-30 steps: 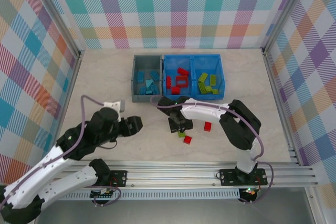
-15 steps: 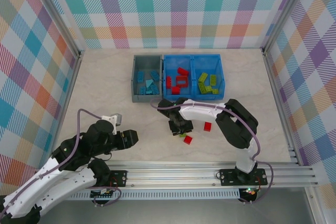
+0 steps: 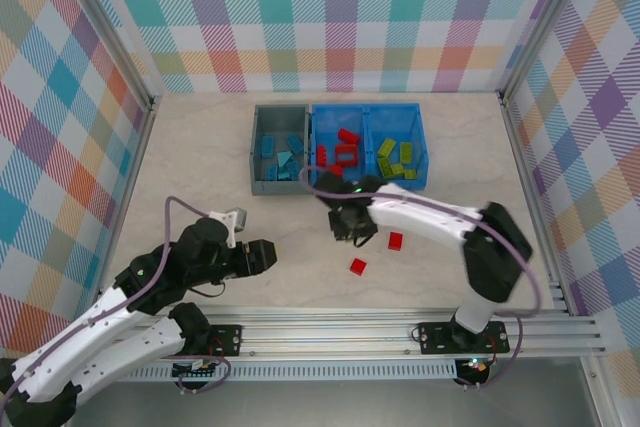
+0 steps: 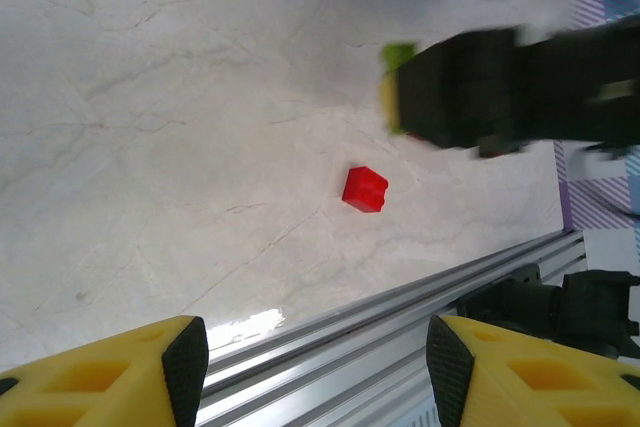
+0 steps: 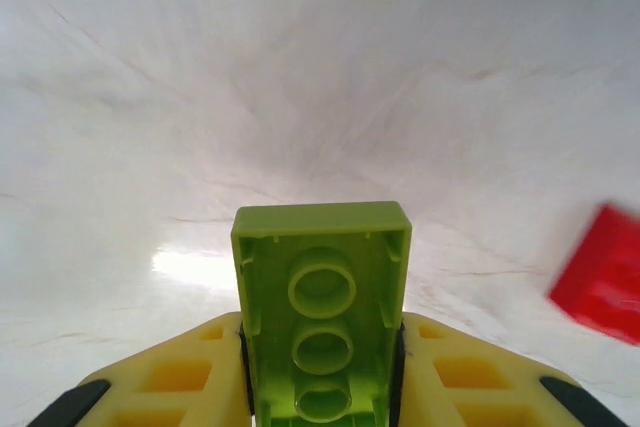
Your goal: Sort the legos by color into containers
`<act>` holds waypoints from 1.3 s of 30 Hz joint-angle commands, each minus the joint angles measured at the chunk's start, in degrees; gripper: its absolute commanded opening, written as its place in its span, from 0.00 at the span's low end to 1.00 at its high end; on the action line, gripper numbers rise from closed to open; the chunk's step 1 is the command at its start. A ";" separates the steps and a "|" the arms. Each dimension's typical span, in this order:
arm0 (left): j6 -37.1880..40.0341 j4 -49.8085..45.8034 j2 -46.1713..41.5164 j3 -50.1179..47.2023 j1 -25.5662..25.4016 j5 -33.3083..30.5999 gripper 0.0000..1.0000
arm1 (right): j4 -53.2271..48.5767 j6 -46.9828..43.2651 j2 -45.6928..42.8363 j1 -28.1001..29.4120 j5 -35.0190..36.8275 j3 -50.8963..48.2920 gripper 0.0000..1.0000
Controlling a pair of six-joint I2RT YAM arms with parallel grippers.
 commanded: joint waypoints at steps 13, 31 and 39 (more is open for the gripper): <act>13.49 14.38 44.73 31.06 -17.22 -21.79 0.60 | 4.85 -13.15 12.16 -34.92 -19.50 21.30 0.32; 21.46 7.20 76.53 62.57 -23.86 -40.78 0.61 | -0.59 -7.57 42.70 -39.92 -29.70 52.37 0.41; 19.68 5.22 76.25 60.54 -24.22 -38.52 0.61 | 0.80 -9.72 34.99 -40.12 -28.95 47.94 0.61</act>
